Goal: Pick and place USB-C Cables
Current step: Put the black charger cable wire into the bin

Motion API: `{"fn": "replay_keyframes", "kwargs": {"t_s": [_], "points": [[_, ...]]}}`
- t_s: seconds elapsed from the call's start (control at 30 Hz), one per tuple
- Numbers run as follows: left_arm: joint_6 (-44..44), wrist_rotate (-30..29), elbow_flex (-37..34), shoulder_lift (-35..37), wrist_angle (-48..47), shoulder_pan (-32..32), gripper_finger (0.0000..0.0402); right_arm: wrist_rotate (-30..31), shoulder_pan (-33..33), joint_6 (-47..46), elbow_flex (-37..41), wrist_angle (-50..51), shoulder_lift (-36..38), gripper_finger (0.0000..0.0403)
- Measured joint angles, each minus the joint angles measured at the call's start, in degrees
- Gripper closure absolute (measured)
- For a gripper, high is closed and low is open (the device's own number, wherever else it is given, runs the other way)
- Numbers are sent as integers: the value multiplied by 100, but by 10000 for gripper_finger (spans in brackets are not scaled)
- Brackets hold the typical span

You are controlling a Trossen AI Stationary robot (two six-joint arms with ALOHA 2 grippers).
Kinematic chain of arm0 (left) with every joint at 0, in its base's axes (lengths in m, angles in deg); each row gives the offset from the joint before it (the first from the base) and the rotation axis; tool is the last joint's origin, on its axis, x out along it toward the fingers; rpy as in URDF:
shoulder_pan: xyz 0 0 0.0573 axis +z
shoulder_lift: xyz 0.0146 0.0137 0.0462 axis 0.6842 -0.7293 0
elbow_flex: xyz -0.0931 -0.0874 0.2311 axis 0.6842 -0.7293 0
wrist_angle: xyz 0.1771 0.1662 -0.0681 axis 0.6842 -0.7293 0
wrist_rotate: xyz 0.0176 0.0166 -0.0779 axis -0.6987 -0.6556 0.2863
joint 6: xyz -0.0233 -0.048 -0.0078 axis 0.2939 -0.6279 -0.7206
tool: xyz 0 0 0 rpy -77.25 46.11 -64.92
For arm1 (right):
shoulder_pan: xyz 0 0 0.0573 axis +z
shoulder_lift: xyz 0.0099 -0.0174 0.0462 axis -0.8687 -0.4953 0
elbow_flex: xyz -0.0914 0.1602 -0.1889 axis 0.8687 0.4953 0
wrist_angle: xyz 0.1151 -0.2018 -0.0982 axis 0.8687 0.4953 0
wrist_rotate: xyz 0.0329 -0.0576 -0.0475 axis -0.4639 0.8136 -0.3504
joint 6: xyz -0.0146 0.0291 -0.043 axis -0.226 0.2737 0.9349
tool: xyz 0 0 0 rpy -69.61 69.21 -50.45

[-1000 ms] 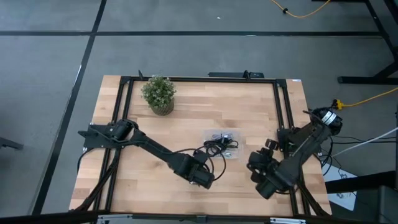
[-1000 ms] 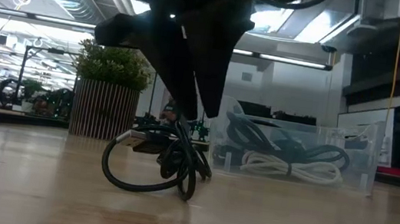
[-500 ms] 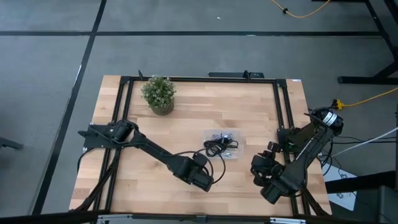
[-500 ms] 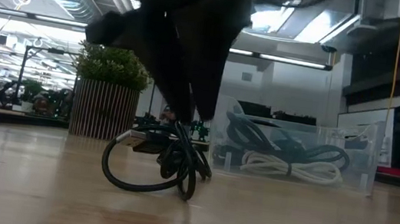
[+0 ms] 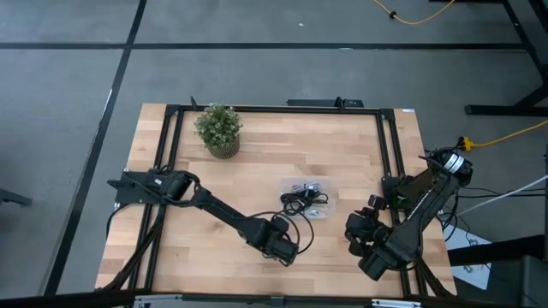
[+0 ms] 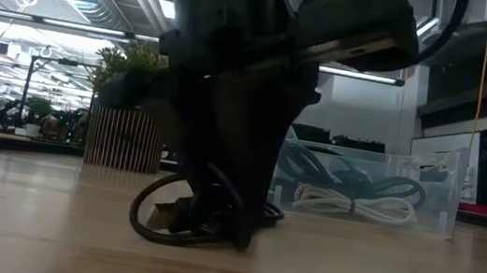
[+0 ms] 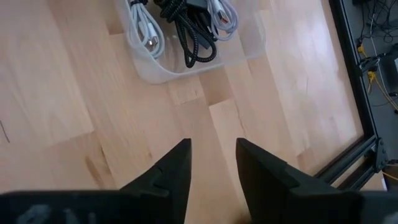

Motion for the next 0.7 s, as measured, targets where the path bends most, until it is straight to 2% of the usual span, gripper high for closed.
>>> {"fn": "replay_keyframes", "kwargs": {"t_s": [0.23,0.4,0.57,0.7], "points": [[423,-131,-25,167,-110,-90,388,64,0,1,2,-1,0,273],[416,-151,12,493,-858,-270,390,189,0,3,2,0,0,273],[608,-111,323,845,-855,-360,392,190,0,24,15,26,0,273],[1583,-776,873,947,-850,-294,392,188,13,21,15,81,0,273]]}}
